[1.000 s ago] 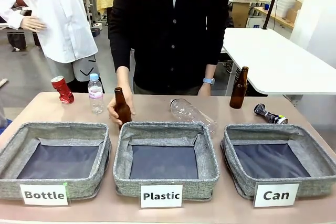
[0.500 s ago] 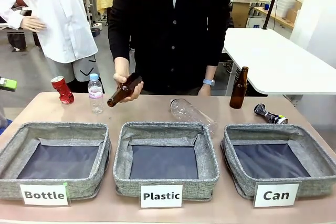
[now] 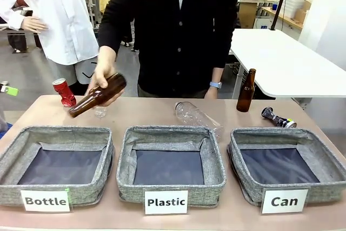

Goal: Sort the can waste into the basket.
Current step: Pick up the can waste from the table and place it in the right Fabric basket.

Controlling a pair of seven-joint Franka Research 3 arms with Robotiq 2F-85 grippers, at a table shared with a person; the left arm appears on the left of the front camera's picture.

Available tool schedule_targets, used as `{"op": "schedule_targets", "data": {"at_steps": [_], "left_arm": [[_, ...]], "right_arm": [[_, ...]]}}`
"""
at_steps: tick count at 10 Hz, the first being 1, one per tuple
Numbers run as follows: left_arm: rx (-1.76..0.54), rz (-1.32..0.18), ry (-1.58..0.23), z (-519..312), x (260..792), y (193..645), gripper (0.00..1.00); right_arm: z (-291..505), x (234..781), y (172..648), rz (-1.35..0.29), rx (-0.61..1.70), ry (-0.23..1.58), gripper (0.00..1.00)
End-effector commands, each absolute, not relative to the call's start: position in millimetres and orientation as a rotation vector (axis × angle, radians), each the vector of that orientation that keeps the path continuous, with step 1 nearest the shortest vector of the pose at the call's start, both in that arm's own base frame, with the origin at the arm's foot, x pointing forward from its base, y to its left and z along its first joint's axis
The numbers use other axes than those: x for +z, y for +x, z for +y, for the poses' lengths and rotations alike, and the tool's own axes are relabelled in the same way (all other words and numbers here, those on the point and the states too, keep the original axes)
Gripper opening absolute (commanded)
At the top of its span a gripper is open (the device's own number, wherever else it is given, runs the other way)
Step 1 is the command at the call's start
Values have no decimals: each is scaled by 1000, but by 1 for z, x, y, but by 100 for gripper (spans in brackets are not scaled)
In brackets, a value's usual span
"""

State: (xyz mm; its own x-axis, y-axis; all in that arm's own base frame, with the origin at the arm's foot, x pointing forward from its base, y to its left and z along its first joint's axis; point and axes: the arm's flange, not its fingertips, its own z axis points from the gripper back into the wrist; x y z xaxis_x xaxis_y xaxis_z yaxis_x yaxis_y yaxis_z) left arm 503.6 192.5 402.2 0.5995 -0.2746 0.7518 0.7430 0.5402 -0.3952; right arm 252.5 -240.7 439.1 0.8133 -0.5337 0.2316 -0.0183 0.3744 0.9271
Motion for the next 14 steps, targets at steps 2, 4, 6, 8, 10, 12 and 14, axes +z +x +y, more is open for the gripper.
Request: {"op": "schedule_targets", "data": {"at_steps": [2,4,6,8,10,12,14], "left_arm": [[-742,-665,-916,212,399,539,100],[-781,-637,-1012,295,450,488,100],[-825,-680,-1119,357,485,421,100],[-839,-713,-1127,377,482,386,100],[-828,-762,-1137,390,478,370,100],[-825,-769,-1131,389,474,368,100],[-856,-759,-1104,367,463,380,100]], "right_arm": [[-243,440,254,-585,-332,1165,100],[-243,440,254,-585,-332,1165,100],[-243,440,254,-585,-332,1165,100],[-243,440,254,-585,-332,1165,100],[-243,440,254,-585,-332,1165,100],[-243,440,254,-585,-332,1165,100],[-243,440,254,-585,-332,1165,100]]}}
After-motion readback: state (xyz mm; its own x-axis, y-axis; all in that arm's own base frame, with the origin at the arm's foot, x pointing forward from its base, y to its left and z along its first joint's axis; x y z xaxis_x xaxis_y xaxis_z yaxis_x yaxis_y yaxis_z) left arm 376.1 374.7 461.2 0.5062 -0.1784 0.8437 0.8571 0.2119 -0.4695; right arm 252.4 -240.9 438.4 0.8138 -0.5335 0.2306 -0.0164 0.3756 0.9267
